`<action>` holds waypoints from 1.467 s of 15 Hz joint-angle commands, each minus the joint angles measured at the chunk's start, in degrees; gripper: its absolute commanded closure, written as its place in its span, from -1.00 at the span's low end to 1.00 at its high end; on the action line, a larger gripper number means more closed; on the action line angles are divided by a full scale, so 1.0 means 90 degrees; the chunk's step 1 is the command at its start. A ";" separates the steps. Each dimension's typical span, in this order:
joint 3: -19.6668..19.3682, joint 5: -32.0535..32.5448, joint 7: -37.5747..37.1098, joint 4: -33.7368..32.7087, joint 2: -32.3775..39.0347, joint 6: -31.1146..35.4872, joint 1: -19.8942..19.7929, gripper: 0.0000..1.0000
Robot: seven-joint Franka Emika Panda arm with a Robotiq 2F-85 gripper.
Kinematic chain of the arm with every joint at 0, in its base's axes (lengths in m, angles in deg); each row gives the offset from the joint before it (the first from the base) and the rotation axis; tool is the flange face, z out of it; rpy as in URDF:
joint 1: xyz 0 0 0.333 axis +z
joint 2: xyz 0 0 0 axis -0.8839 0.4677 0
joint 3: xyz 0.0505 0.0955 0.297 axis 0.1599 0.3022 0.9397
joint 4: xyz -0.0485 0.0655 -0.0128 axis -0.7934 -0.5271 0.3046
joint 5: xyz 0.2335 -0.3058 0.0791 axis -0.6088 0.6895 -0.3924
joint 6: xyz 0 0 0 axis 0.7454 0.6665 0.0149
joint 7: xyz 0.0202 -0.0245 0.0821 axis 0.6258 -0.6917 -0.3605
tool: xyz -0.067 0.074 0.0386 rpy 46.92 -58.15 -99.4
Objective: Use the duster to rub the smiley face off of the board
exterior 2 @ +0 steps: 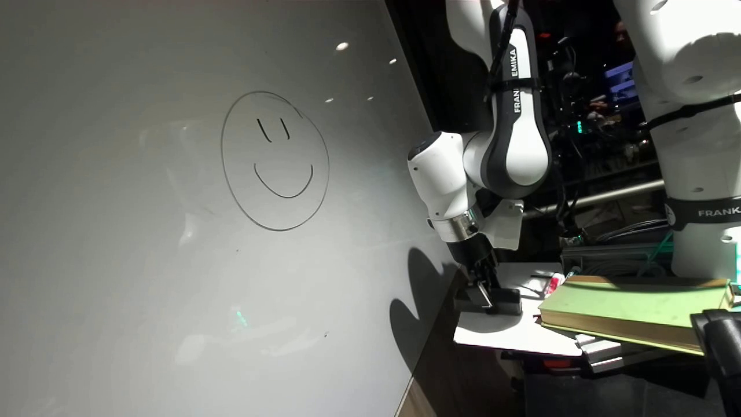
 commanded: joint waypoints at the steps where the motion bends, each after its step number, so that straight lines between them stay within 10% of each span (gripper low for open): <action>1: 0.0025 -0.0140 0.0142 -0.0018 0.0063 0.0107 -0.0014 0.29; 9: 0.0537 -0.1088 0.0514 -0.0029 -0.0701 -0.0240 0.0286 0.38; 14: 0.0054 -0.2219 0.1109 -0.0471 -0.1881 -0.0906 0.1406 0.38; 22: 0.0140 -0.1661 0.0776 -0.2143 -0.1756 -0.1513 0.0947 0.38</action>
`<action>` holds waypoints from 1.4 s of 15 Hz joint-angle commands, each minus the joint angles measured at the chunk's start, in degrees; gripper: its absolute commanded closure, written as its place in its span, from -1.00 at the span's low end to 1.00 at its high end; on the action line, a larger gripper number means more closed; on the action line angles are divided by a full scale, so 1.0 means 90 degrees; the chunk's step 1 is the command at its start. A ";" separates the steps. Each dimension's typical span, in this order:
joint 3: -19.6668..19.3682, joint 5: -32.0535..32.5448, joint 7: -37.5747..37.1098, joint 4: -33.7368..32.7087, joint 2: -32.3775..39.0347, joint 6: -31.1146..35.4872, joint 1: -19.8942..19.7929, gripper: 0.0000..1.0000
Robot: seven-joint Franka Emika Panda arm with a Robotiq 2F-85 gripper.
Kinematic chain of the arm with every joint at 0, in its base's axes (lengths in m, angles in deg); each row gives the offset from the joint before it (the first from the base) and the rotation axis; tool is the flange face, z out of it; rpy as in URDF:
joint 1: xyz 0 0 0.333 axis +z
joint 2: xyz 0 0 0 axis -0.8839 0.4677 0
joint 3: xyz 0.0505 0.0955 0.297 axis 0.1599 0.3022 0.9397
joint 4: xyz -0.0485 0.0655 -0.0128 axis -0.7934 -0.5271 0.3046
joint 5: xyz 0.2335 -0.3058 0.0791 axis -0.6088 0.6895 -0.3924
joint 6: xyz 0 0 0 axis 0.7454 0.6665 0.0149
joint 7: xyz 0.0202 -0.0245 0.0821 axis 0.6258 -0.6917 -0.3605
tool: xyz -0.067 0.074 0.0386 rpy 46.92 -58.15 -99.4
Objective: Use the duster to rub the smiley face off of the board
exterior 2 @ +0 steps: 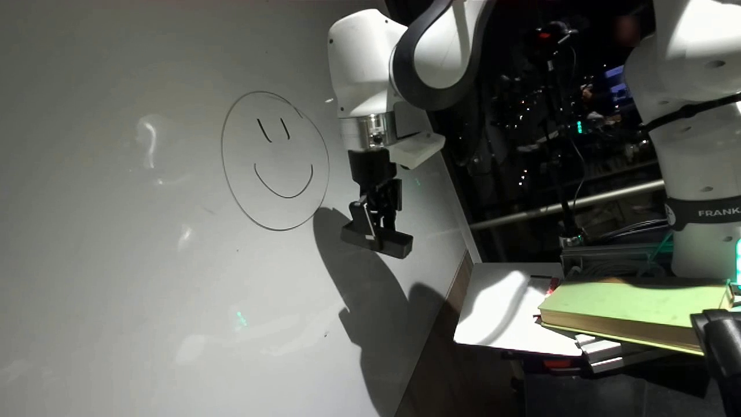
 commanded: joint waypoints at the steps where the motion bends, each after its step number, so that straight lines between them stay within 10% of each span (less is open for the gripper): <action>1: -0.0022 0.0311 -0.0122 -0.0692 0.0369 -0.0209 -0.0162 0.38; 21: -0.0490 0.0278 0.0120 -0.3041 0.0433 -0.1509 -0.0045 0.38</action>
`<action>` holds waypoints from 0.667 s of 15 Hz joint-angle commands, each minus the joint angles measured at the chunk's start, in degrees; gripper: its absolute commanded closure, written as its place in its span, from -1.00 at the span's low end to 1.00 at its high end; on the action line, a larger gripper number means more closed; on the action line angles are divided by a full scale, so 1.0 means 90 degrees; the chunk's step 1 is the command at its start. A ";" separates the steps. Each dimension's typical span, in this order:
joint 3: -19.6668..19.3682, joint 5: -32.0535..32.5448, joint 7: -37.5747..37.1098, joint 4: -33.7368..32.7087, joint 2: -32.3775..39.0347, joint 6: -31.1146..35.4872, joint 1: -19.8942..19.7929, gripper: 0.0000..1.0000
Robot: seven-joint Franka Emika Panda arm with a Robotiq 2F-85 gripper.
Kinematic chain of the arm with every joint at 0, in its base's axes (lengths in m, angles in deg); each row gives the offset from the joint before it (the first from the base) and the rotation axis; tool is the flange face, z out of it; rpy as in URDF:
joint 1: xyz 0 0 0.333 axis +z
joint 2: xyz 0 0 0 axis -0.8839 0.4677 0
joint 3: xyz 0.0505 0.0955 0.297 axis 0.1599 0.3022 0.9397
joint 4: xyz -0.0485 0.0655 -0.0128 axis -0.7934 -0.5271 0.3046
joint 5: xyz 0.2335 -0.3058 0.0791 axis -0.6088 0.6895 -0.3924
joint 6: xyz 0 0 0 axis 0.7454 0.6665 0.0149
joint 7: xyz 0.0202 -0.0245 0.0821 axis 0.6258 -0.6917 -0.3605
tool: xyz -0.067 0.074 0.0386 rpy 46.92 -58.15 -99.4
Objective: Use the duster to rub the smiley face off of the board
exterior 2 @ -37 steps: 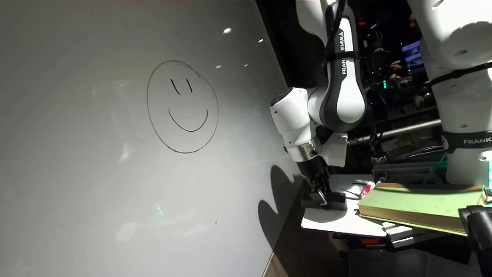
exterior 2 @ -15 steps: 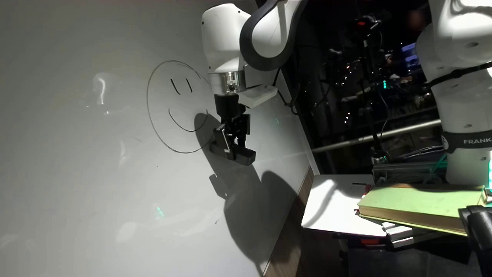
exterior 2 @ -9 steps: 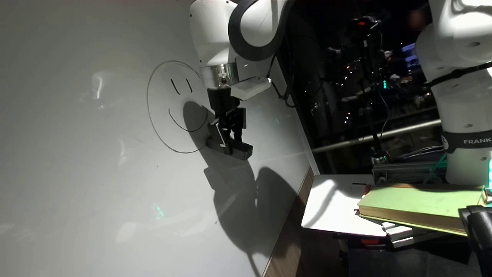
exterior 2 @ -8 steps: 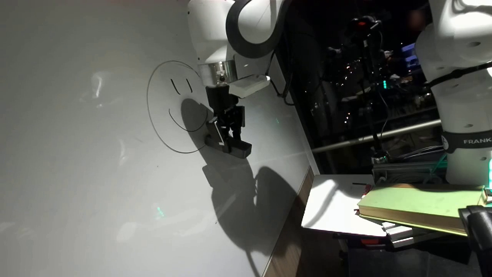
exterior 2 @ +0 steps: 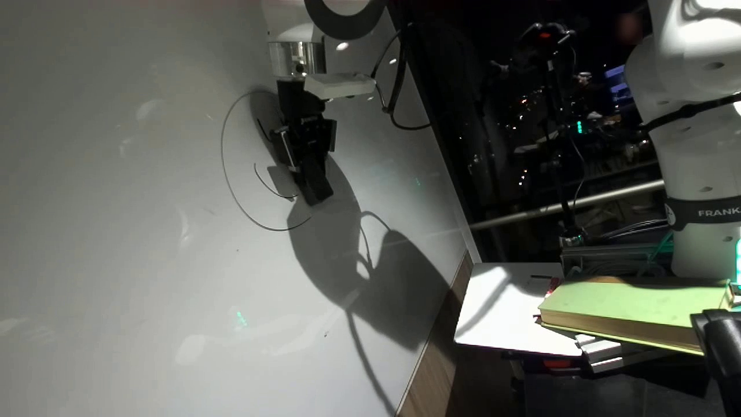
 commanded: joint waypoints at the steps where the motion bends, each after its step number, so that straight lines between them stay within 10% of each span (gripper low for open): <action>1: -0.0184 -0.0060 0.0171 -0.0595 0.0124 -0.0247 0.0007 0.38; 10: -0.0134 0.0042 -0.0016 -0.1395 0.0142 -0.0888 0.0000 0.38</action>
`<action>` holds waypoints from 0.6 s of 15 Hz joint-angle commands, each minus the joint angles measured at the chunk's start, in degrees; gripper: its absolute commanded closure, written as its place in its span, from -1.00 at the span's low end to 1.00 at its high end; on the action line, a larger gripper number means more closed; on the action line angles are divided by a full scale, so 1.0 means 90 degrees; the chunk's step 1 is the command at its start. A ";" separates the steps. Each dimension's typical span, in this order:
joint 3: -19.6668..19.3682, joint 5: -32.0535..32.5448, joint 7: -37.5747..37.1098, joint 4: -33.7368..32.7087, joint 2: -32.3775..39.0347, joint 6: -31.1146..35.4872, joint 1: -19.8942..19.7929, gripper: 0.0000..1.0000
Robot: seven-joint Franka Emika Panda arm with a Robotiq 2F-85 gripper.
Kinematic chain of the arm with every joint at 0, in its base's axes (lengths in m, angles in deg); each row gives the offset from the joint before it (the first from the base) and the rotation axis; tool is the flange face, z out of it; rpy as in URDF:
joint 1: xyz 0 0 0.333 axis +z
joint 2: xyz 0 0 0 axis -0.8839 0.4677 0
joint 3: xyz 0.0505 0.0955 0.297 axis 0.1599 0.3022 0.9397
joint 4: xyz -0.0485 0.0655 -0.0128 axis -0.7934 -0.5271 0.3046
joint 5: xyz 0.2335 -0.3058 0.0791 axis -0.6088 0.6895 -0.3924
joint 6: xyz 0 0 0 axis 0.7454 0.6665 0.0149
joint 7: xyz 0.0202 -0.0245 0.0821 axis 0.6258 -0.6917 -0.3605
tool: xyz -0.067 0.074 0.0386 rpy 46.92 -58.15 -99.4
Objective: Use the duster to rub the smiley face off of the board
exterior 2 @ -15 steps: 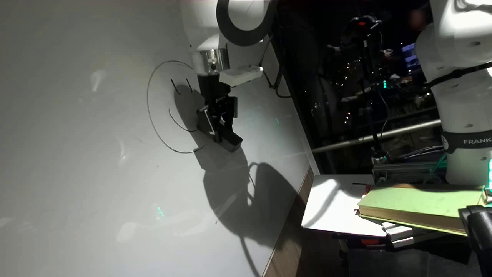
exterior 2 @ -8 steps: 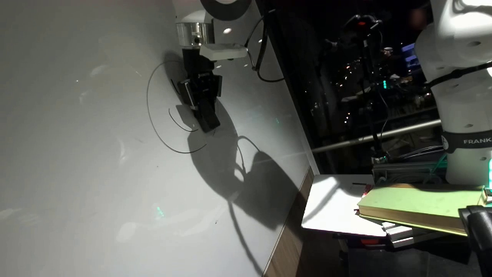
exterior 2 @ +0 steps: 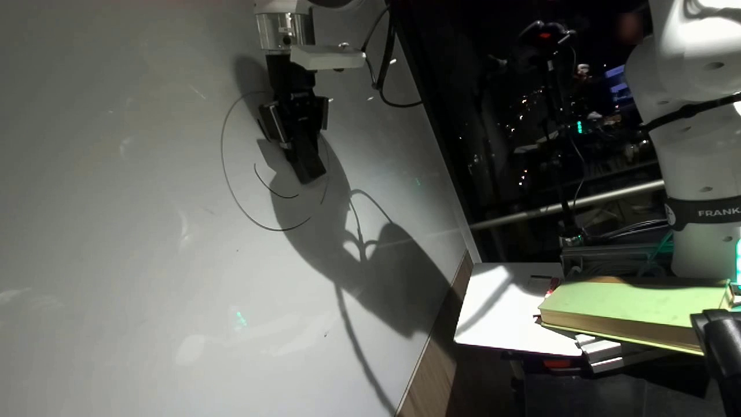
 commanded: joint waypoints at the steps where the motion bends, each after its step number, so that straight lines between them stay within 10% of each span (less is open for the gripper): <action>1: -0.0088 0.0107 -0.0080 -0.0854 0.0206 -0.0164 -0.0014 0.38; 9: 0.0034 0.0413 -0.0601 -0.1001 0.0235 -0.0284 -0.0008 0.38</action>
